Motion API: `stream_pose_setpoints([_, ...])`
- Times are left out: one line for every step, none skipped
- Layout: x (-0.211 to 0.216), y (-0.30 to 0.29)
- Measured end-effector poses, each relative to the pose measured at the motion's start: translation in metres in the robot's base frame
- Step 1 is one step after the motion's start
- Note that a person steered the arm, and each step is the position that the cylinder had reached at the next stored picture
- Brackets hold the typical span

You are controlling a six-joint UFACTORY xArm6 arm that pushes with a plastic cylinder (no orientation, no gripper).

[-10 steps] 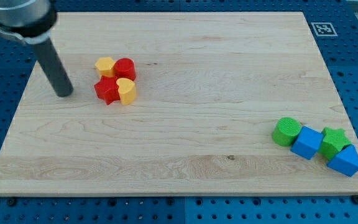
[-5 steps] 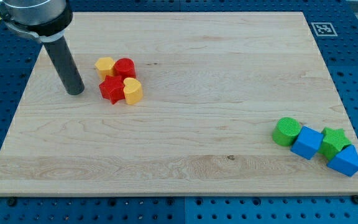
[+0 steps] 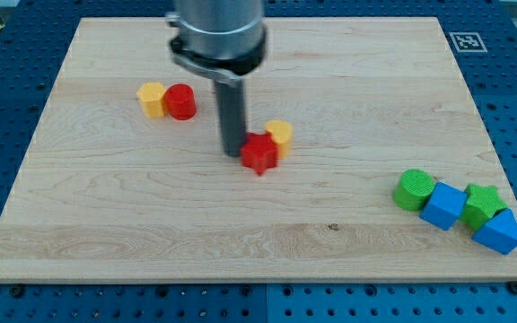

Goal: Push red star closer to the green circle

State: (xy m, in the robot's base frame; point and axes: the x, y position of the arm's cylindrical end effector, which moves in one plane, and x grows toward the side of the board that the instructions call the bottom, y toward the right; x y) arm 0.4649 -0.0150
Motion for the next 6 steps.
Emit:
stream_pose_setpoints([0.0, 0.054])
stream_pose_setpoints([0.008, 0.1])
stream_pose_setpoints([0.015, 0.104])
stream_pose_setpoints([0.015, 0.08])
stream_pose_setpoints([0.023, 0.061])
stream_pose_setpoints([0.052, 0.08])
